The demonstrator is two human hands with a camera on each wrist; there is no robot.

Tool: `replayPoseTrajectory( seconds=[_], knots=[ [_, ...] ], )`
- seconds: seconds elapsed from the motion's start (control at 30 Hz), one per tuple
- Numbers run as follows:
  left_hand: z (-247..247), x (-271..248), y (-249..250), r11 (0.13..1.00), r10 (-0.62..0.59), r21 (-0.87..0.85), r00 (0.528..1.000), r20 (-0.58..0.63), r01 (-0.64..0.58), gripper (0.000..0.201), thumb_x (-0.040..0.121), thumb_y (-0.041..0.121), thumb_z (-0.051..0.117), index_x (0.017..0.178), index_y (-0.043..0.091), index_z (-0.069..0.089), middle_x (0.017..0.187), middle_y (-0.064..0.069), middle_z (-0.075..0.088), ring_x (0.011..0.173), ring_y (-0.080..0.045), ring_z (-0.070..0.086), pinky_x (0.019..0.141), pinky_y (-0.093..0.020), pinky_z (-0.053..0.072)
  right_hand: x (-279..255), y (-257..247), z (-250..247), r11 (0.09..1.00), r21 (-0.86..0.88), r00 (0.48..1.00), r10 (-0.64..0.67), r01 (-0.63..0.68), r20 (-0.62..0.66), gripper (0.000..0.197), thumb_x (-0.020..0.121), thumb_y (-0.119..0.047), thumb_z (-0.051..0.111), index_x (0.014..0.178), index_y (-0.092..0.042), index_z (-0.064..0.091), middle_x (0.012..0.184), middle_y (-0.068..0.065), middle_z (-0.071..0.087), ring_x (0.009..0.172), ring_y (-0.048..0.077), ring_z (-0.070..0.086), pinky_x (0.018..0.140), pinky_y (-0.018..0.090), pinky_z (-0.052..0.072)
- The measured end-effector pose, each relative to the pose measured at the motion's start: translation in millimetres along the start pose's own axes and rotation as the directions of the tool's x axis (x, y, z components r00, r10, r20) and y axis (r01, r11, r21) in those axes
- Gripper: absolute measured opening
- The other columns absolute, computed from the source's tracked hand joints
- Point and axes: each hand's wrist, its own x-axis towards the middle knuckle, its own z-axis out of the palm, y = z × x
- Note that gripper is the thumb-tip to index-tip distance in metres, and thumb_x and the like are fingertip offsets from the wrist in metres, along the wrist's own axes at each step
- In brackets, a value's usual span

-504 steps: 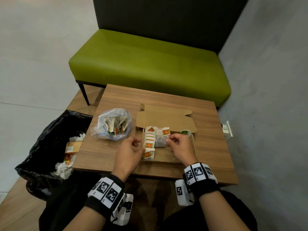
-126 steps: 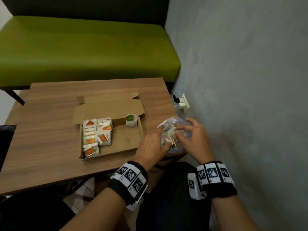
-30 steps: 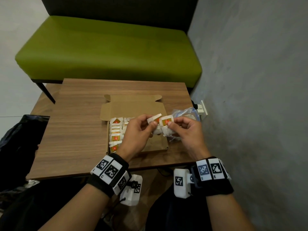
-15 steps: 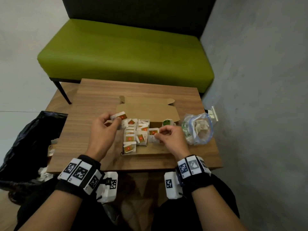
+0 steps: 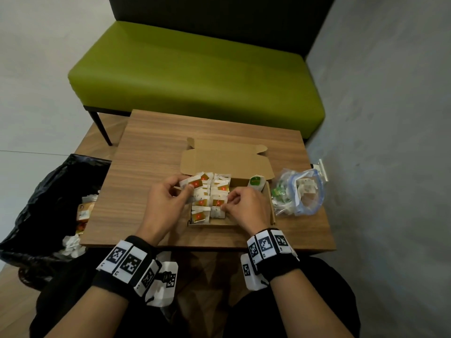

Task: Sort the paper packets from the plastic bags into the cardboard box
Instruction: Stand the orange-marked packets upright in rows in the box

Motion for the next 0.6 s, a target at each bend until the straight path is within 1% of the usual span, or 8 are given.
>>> replayPoseTrajectory(
  seconds=[0.07,0.13,0.2,0.27,0.37,0.47,0.53,0.6],
  knots=[
    [-2,0,-2,1.000,-0.010,0.002,1.000,-0.006,0.010,0.018,0.095,0.014,0.062,0.109,0.022,0.069,0.097,0.003,0.074,0.084,-0.006,0.071,0.067,-0.021,0.059,1,3,-1,1.000,-0.008,1.000,0.000,0.000,-0.002,0.028,0.071,-0.047,0.084,0.087,-0.029,0.068,0.076,-0.013,0.068,0.078,0.006,0.065,0.073,0.034,0.058],
    [-4,0,-3,1.000,-0.017,-0.005,1.000,-0.016,0.017,0.017,0.095,0.014,0.062,0.108,0.023,0.069,0.095,0.004,0.074,0.084,-0.006,0.071,0.066,-0.020,0.058,-1,3,0,0.997,-0.073,1.000,-0.021,0.022,0.011,0.036,0.066,-0.052,0.085,0.084,-0.030,0.063,0.077,-0.012,0.067,0.078,0.008,0.065,0.072,0.035,0.057],
    [-2,0,-3,1.000,-0.019,-0.009,1.000,-0.017,0.019,0.017,0.095,0.013,0.062,0.109,0.021,0.068,0.095,0.005,0.073,0.083,-0.004,0.071,0.064,-0.019,0.058,-3,0,2,0.988,-0.145,0.998,-0.044,0.049,0.037,0.044,0.063,-0.057,0.084,0.082,-0.029,0.058,0.079,-0.011,0.067,0.078,0.010,0.065,0.070,0.033,0.055],
    [0,0,-4,1.000,-0.024,-0.009,1.000,-0.017,0.024,0.019,0.094,0.013,0.063,0.112,0.019,0.067,0.096,0.003,0.073,0.083,-0.004,0.071,0.064,-0.020,0.059,-4,-4,4,0.978,-0.197,0.997,-0.059,0.069,0.053,0.045,0.066,-0.056,0.083,0.085,-0.028,0.053,0.083,-0.010,0.067,0.081,0.012,0.064,0.066,0.030,0.049],
    [2,1,-6,1.000,-0.009,-0.012,1.000,-0.019,0.009,0.020,0.092,0.011,0.066,0.110,0.019,0.068,0.095,0.000,0.073,0.084,-0.011,0.071,0.066,-0.025,0.060,-6,-7,6,0.969,-0.234,0.997,-0.074,0.079,0.029,0.044,0.071,-0.055,0.080,0.094,-0.029,0.053,0.089,-0.009,0.067,0.085,0.014,0.064,0.067,0.031,0.046],
    [4,2,-8,1.000,0.009,-0.019,1.000,-0.019,-0.009,0.022,0.089,0.009,0.070,0.104,0.024,0.065,0.094,-0.003,0.072,0.085,-0.014,0.071,0.066,-0.024,0.059,-7,-7,5,0.972,-0.224,0.997,-0.068,0.072,0.026,0.046,0.073,-0.057,0.078,0.100,-0.029,0.053,0.091,-0.009,0.066,0.087,0.014,0.064,0.067,0.031,0.043],
    [7,2,-9,1.000,0.009,-0.013,1.000,0.002,-0.009,0.025,0.088,0.007,0.070,0.107,0.023,0.063,0.092,-0.003,0.071,0.084,-0.013,0.072,0.066,-0.023,0.059,-8,-4,-1,0.980,-0.184,0.997,-0.061,0.070,0.056,0.049,0.070,-0.059,0.079,0.100,-0.031,0.052,0.092,-0.011,0.065,0.088,0.011,0.063,0.070,0.031,0.046],
    [11,1,-10,1.000,0.011,0.002,1.000,0.022,-0.012,0.027,0.088,0.007,0.071,0.108,0.022,0.061,0.088,-0.003,0.072,0.081,-0.013,0.072,0.066,-0.024,0.059,-10,-1,-9,0.997,-0.030,0.996,-0.068,0.070,0.055,0.047,0.067,-0.059,0.080,0.098,-0.032,0.055,0.088,-0.014,0.064,0.082,0.005,0.062,0.072,0.032,0.052]
  ],
)
